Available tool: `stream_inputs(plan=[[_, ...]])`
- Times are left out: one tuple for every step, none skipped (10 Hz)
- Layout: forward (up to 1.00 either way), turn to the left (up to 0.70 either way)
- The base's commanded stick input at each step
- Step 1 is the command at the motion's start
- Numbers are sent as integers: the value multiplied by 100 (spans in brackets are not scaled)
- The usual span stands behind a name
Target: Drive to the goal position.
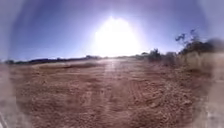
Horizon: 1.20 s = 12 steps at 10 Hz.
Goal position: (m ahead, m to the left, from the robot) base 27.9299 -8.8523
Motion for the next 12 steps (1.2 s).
stream_inputs(plan=[[50,0],[50,0],[50,0],[50,0],[50,0],[50,0],[50,0],[50,0],[50,0],[50,0],[50,0],[50,0]])
